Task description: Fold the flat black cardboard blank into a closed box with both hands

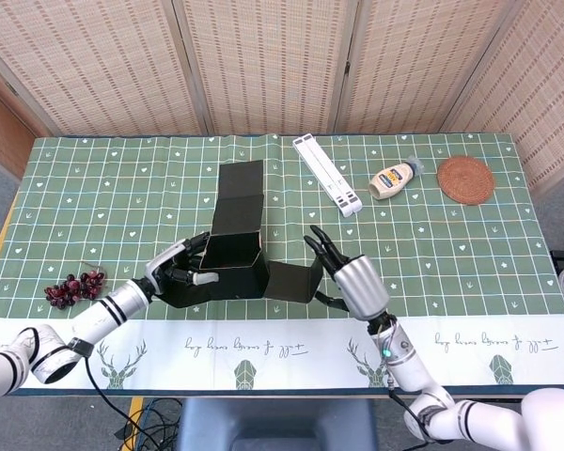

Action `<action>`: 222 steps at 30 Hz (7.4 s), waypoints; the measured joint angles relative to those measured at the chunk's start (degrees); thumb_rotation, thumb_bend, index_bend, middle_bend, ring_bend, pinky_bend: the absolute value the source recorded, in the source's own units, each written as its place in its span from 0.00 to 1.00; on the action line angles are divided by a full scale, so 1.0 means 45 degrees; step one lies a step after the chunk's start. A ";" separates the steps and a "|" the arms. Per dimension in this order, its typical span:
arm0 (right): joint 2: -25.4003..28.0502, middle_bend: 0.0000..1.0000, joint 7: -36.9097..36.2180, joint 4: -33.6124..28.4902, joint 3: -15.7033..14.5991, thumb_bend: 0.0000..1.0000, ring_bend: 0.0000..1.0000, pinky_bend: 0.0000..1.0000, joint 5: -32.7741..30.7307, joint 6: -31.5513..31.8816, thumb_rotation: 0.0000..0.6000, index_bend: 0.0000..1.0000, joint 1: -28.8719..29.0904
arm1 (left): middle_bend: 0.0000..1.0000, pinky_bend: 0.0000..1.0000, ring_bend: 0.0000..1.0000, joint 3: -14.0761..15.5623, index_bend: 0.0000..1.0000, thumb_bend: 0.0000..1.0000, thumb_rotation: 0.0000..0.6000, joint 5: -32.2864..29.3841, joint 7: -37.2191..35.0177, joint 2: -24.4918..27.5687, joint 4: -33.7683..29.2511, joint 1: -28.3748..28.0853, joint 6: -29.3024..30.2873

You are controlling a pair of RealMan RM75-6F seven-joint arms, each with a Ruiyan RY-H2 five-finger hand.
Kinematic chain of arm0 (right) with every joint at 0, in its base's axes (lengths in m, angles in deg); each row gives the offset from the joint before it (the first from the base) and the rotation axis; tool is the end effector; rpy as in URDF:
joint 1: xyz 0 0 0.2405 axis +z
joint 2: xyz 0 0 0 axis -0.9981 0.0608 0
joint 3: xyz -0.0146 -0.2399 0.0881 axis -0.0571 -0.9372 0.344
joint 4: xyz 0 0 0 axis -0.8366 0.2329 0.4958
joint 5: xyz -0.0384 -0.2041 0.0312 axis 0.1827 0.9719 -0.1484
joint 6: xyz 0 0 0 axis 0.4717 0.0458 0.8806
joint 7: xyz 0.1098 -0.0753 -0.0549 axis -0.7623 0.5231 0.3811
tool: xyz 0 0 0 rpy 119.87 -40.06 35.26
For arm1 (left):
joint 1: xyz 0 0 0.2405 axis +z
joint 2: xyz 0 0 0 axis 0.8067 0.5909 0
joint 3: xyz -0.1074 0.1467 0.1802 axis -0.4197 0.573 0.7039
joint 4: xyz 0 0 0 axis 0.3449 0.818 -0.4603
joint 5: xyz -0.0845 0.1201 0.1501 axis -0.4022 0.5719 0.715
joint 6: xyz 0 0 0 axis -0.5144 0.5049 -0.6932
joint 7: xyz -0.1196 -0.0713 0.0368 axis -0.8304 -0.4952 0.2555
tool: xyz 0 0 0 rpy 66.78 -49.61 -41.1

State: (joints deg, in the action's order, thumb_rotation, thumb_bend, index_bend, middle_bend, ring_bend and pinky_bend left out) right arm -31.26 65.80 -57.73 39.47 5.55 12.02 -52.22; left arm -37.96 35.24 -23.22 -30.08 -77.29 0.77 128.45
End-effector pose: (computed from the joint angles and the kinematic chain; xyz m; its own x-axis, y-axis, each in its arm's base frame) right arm -0.1345 -0.2978 -0.0129 0.1583 0.1290 0.9789 -0.8087 -0.5518 0.2035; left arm -0.1533 0.3714 0.0370 -0.6962 0.6680 0.2628 0.5696 0.2914 0.7685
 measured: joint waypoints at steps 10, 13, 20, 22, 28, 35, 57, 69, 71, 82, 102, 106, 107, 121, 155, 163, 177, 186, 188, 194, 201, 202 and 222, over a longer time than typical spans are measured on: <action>-0.2158 0.00 -0.0833 0.2452 0.0842 0.09 0.64 1.00 0.0601 0.0957 1.00 0.00 0.0873 | 0.25 0.89 0.68 0.0299 0.19 0.08 1.00 0.0625 0.0304 0.0078 0.0208 -0.0048 0.0085; -0.2134 0.00 -0.0779 0.2524 0.0893 0.10 0.64 1.00 0.0944 0.1173 1.00 0.00 0.1063 | 0.25 0.89 0.68 0.0401 0.19 0.08 1.00 0.0791 0.0770 -0.0003 0.0413 -0.0053 0.0158; -0.1363 0.00 -0.0081 0.1958 0.0806 0.10 0.64 1.00 0.1344 0.0978 1.00 0.00 0.1336 | 0.25 0.89 0.67 0.0520 0.19 0.08 1.00 0.0991 0.1872 -0.0323 0.0845 -0.0038 0.0361; -0.1079 0.00 0.0199 0.1684 0.0788 0.10 0.64 1.00 0.1383 0.0768 1.00 0.00 0.1415 | 0.25 0.89 0.67 0.0544 0.19 0.08 1.00 0.1038 0.2262 -0.0437 0.0949 -0.0046 0.0392; -0.0521 0.00 0.0816 0.1027 0.0636 0.10 0.64 1.00 0.1396 0.0014 1.00 0.00 0.1598 | 0.25 0.89 0.67 0.0532 0.19 0.08 1.00 0.0999 0.3114 -0.0870 0.1119 -0.0044 0.0484; -0.0384 0.02 0.1236 0.0748 0.0213 0.11 0.64 1.00 0.1372 -0.0957 1.00 0.00 0.1797 | 0.25 0.89 0.67 0.0447 0.19 0.08 1.00 0.0800 0.4091 -0.1432 0.1359 0.0019 0.0489; -0.0515 0.15 0.1947 0.1866 -0.1301 0.23 0.69 1.00 0.2177 -0.2817 1.00 0.00 0.2479 | 0.25 0.88 0.65 0.0617 0.19 0.08 1.00 0.0785 0.9120 -0.4782 0.4311 0.0838 0.0997; -0.0506 0.20 0.1671 0.2243 -0.1817 0.25 0.70 1.00 0.2425 -0.3064 1.00 0.05 0.2509 | 0.22 0.88 0.66 0.0814 0.13 0.08 1.00 0.0959 1.0287 -0.5395 0.5098 0.0965 0.1125; -0.0473 0.21 0.1645 0.2228 -0.1871 0.25 0.70 1.00 0.2460 -0.3037 1.00 0.05 0.2486 | 0.21 0.88 0.66 0.0817 0.12 0.08 1.00 0.0957 1.0375 -0.5419 0.5100 0.0966 0.1126; -0.0220 0.23 0.1706 0.1923 -0.2093 0.28 0.71 1.00 0.2554 -0.3219 1.00 0.07 0.2466 | 0.18 0.88 0.65 0.0738 0.09 0.08 1.00 0.0911 1.0574 -0.5307 0.4762 0.0836 0.1078; 0.0174 0.24 0.1897 0.1256 -0.2225 0.31 0.71 1.00 0.2409 -0.3685 1.00 0.11 0.2375 | 0.16 0.88 0.66 0.0730 0.06 0.08 1.00 0.0828 1.0745 -0.5165 0.4405 0.0649 0.0784; 0.0212 0.24 0.1926 0.1208 -0.2238 0.31 0.71 1.00 0.2407 -0.3778 1.00 0.11 0.2386 | 0.16 0.88 0.66 0.0748 0.07 0.08 1.00 0.0815 1.0788 -0.5148 0.4336 0.0613 0.0697; 0.0220 0.24 0.1931 0.1194 -0.2239 0.31 0.71 1.00 0.2406 -0.3806 1.00 0.11 0.2394 | 0.16 0.88 0.66 0.0752 0.07 0.08 1.00 0.0809 1.0794 -0.5151 0.4324 0.0613 0.0683; 0.0463 0.26 0.2147 0.0793 -0.2267 0.32 0.71 1.00 0.2415 -0.4133 1.00 0.13 0.2481 | 0.16 0.88 0.66 0.0742 0.09 0.08 1.00 0.0730 1.0803 -0.5056 0.4107 0.0571 0.0569; 0.1520 0.37 0.3566 -0.0732 -0.2357 0.40 0.75 1.00 0.2441 -0.6058 1.00 0.35 0.3161 | 0.23 0.88 0.73 0.0561 0.21 0.08 1.00 0.0521 1.1018 -0.5020 0.3637 0.0652 0.0529; 0.2092 0.49 0.3934 -0.1366 -0.2419 0.48 0.76 1.00 0.2412 -0.6979 1.00 0.49 0.3641 | 0.23 0.88 0.74 0.0583 0.21 0.08 1.00 0.0548 1.0933 -0.4891 0.3345 0.0671 0.0559; 0.2582 0.80 0.3780 -0.1904 -0.2374 0.61 0.78 1.00 0.2227 -0.7690 1.00 0.75 0.4120 | 0.23 0.88 0.67 0.0629 0.21 0.08 1.00 0.0558 1.0698 -0.4765 0.2934 0.0651 0.0467; 0.2681 0.74 0.3766 -0.1933 -0.2442 0.58 0.78 1.00 0.2238 -0.7702 1.00 0.75 0.4161 | 0.23 0.88 0.67 0.0601 0.21 0.08 1.00 0.0488 1.0612 -0.4762 0.2848 0.0603 0.0300; 0.2708 0.61 0.3839 -0.1944 -0.2448 0.52 0.78 1.00 0.2217 -0.7705 1.00 0.62 0.4145 | 0.23 0.88 0.67 0.0575 0.21 0.08 1.00 0.0439 1.0640 -0.4770 0.2853 0.0616 0.0283; 0.2827 0.20 0.4494 -0.2063 -0.2386 0.46 0.76 1.00 0.1989 -0.7695 1.00 0.11 0.3973 | 0.23 0.88 0.67 0.0400 0.21 0.08 1.00 0.0143 1.0941 -0.4791 0.2800 0.0688 0.0180; 0.3053 0.10 0.5202 -0.2599 -0.2120 0.42 0.74 1.00 0.1290 -0.7499 1.00 0.00 0.3524 | 0.23 0.88 0.70 0.0109 0.19 0.08 1.00 -0.0339 1.1543 -0.4690 0.2386 0.0826 0.0009; 0.3078 0.10 0.5227 -0.2669 -0.2080 0.42 0.74 1.00 0.1199 -0.7430 1.00 0.00 0.3457 | 0.23 0.88 0.70 0.0072 0.19 0.08 1.00 -0.0401 1.1607 -0.4669 0.2309 0.0840 -0.0014; 0.4825 0.16 0.2532 -0.5109 -0.1940 0.42 0.74 1.00 -0.1631 -0.6142 1.00 0.00 0.1271 | 0.00 0.87 0.55 -0.0405 0.00 0.08 1.00 -0.1093 1.3935 -0.3572 0.0636 0.1560 0.0256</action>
State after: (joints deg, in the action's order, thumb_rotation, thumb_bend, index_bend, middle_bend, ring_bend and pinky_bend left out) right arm -9.55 77.20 -80.72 30.74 -1.78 -15.62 -46.51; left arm -39.79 30.32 39.49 -46.16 -74.43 7.79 129.60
